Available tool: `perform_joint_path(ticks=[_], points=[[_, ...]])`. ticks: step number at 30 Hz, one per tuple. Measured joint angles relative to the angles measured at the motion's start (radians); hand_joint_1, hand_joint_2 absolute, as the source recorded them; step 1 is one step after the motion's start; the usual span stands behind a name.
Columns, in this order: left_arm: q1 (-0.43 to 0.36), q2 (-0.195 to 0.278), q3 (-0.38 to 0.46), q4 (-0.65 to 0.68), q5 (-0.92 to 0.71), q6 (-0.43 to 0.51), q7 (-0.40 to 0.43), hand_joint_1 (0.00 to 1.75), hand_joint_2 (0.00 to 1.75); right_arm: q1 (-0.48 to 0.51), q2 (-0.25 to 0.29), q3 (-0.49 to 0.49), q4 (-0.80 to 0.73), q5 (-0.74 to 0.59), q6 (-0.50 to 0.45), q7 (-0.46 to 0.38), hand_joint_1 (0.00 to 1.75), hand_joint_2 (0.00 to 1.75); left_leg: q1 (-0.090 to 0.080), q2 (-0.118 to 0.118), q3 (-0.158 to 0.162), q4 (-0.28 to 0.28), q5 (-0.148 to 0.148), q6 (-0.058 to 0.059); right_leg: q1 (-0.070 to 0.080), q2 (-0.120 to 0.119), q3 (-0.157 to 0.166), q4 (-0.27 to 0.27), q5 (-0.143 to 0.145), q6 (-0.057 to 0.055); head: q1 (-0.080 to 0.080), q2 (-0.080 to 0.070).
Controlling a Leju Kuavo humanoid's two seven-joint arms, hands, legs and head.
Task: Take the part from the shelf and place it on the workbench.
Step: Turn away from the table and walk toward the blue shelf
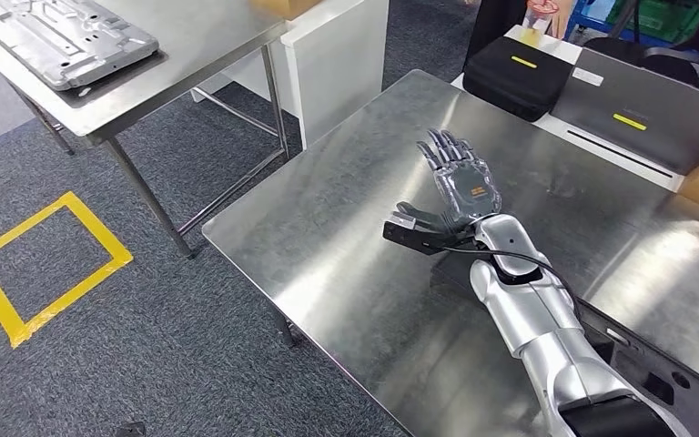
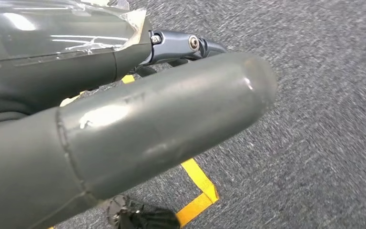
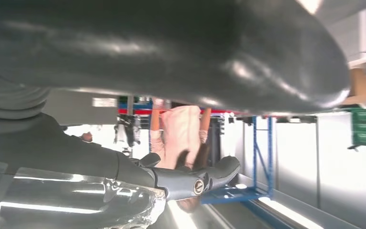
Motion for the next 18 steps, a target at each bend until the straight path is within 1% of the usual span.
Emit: perform_joint_path(ticks=[1,2,3,4,5,6,7,8,9,10,11,12,13,14,15,16,17,18], points=[[-0.001,0.000,0.000,0.000,0.000,0.000,0.003,0.00,0.00,-0.001,0.000,0.000,-0.001,0.000,0.000,-0.001,0.00,0.00,-0.004,0.013,0.017,-0.034,0.008,0.006,0.005,-0.009,0.003,0.000,-0.004,0.005,0.002,0.000],[-0.001,-0.001,0.000,0.000,0.000,-0.001,0.006,0.00,0.00,-0.003,0.001,0.000,-0.002,0.000,0.001,-0.002,0.00,0.00,-0.008,0.015,0.020,-0.045,0.006,0.012,0.010,-0.018,0.005,0.000,-0.008,0.011,0.003,0.000],[-0.001,-0.001,0.000,0.000,0.000,-0.001,0.009,0.00,0.00,-0.004,0.002,0.000,-0.003,0.000,0.003,-0.004,0.00,0.00,-0.011,0.000,0.018,-0.046,0.007,0.019,0.013,-0.028,0.007,0.000,-0.010,0.016,0.005,0.000],[-0.001,-0.001,0.000,0.000,0.000,-0.001,0.011,0.00,0.00,-0.005,0.004,0.000,-0.004,0.000,0.005,-0.005,0.00,0.00,-0.011,-0.012,0.020,-0.050,0.008,0.027,0.013,-0.030,0.006,0.001,-0.015,0.021,0.006,0.000],[-0.001,-0.002,0.000,0.000,0.000,-0.001,0.013,0.00,0.00,-0.006,0.006,0.000,-0.005,0.001,0.008,-0.005,0.00,0.00,-0.011,-0.023,0.023,-0.054,0.010,0.034,0.011,-0.018,0.003,0.012,-0.024,0.024,0.007,0.000],[-0.001,-0.003,0.000,0.000,0.000,-0.001,0.014,0.00,0.00,-0.006,0.007,0.001,-0.005,0.001,0.010,-0.005,0.00,0.00,-0.010,-0.034,0.026,-0.058,0.013,0.043,0.008,0.004,-0.011,0.042,-0.041,0.024,0.007,0.000],[-0.002,-0.003,0.000,0.000,0.000,-0.001,0.014,0.00,0.00,-0.006,0.006,0.001,-0.006,0.001,0.011,-0.005,0.00,0.00,-0.008,-0.045,0.029,-0.061,0.015,0.050,0.004,0.032,-0.036,0.095,-0.065,0.022,0.008,0.000],[-0.004,-0.003,0.000,0.000,0.000,-0.002,0.015,0.00,0.00,-0.004,0.004,0.002,-0.005,0.001,0.011,-0.005,0.00,0.00,-0.009,-0.058,0.029,-0.062,0.015,0.054,0.001,0.056,-0.070,0.166,-0.093,0.017,0.009,0.000],[-0.005,-0.003,0.000,0.000,-0.001,-0.005,0.017,0.00,0.00,-0.002,0.003,0.003,-0.005,0.001,0.012,-0.005,0.00,0.00,-0.009,-0.071,0.029,-0.062,0.015,0.057,-0.001,0.069,-0.109,0.240,-0.118,0.016,0.009,0.000],[-0.005,-0.003,0.000,0.000,-0.001,-0.011,0.022,0.00,0.00,0.001,0.001,0.003,-0.005,0.001,0.013,-0.005,0.00,0.00,-0.009,-0.086,0.030,-0.061,0.015,0.057,-0.002,0.075,-0.141,0.295,-0.131,0.018,0.010,0.000],[-0.004,-0.003,0.000,0.000,-0.001,-0.020,0.033,0.00,0.00,0.003,-0.001,0.003,-0.004,0.001,0.013,-0.005,0.00,0.00,-0.009,-0.102,0.030,-0.061,0.014,0.057,-0.003,0.077,-0.158,0.313,-0.128,0.025,0.010,0.000],[-0.004,-0.003,0.000,0.000,-0.002,-0.033,0.051,0.00,0.00,0.003,-0.001,0.003,-0.004,0.001,0.013,-0.004,0.00,0.00,-0.009,-0.117,0.030,-0.060,0.014,0.057,-0.004,0.080,-0.155,0.291,-0.108,0.035,0.010,0.000],[-0.003,-0.003,0.000,0.000,-0.001,-0.048,0.076,0.00,0.00,0.002,-0.002,0.003,-0.004,0.002,0.013,-0.003,0.00,0.00,-0.008,-0.132,0.031,-0.058,0.013,0.055,-0.007,0.085,-0.133,0.230,-0.076,0.046,0.010,0.000],[-0.003,-0.003,0.000,0.000,0.000,-0.066,0.106,0.00,0.00,0.001,-0.003,0.003,-0.004,0.001,0.014,-0.003,0.00,0.00,-0.007,-0.146,0.030,-0.055,0.011,0.052,-0.012,0.101,-0.102,0.154,-0.042,0.056,0.011,0.000],[-0.004,-0.003,0.000,0.001,0.004,-0.091,0.146,0.00,0.00,-0.001,-0.003,0.004,-0.004,0.001,0.014,-0.002,0.00,0.00,-0.008,-0.159,0.028,-0.051,0.009,0.047,-0.016,0.117,-0.074,0.089,-0.016,0.060,0.011,0.000],[-0.004,-0.003,0.001,0.001,0.009,-0.126,0.200,0.00,0.00,-0.002,-0.002,0.005,-0.004,0.001,0.016,-0.002,0.00,0.00,-0.009,-0.169,0.026,-0.047,0.007,0.042,-0.018,0.128,-0.055,0.047,0.000,0.058,0.010,0.000],[-0.003,-0.003,0.002,0.002,0.015,-0.169,0.262,0.00,0.00,-0.003,0.001,0.006,-0.004,0.000,0.018,-0.002,0.00,0.00,-0.010,-0.178,0.023,-0.045,0.006,0.036,-0.017,0.134,-0.046,0.031,0.004,0.051,0.010,0.000],[-0.001,-0.003,0.003,0.003,0.018,-0.218,0.328,0.00,0.00,-0.004,0.004,0.008,-0.004,0.000,0.021,0.000,0.00,0.00,-0.009,-0.185,0.021,-0.045,0.007,0.030,-0.014,0.126,-0.043,0.030,0.004,0.041,0.010,0.000]])
